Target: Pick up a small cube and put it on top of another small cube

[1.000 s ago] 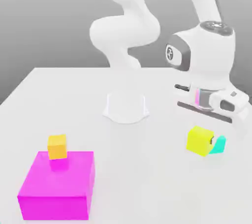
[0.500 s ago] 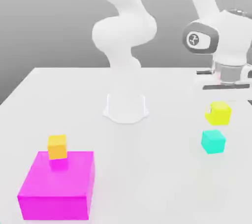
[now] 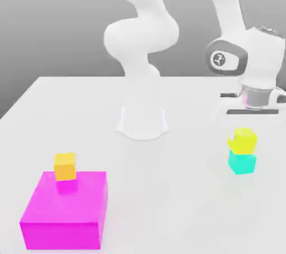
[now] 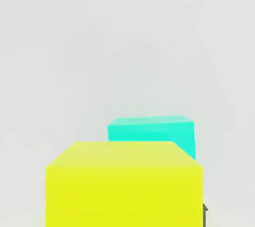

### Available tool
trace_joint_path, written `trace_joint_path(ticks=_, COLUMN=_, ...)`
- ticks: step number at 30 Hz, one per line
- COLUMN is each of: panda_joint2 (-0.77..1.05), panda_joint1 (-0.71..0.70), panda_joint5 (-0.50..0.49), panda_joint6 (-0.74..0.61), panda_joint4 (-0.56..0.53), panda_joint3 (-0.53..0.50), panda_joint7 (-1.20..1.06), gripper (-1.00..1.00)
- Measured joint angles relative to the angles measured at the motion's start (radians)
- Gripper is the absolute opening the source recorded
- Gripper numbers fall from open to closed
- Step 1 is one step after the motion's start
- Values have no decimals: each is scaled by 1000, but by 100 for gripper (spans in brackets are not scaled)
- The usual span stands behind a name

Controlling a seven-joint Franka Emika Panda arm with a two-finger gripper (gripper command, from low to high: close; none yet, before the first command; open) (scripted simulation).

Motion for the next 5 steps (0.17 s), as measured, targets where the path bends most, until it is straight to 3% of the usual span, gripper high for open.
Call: trace_joint_path(ticks=5, panda_joint2=35, panda_joint1=-5, panda_joint5=-7, panda_joint6=34, panda_joint4=1, panda_joint3=4, panda_joint7=5, gripper=-100)
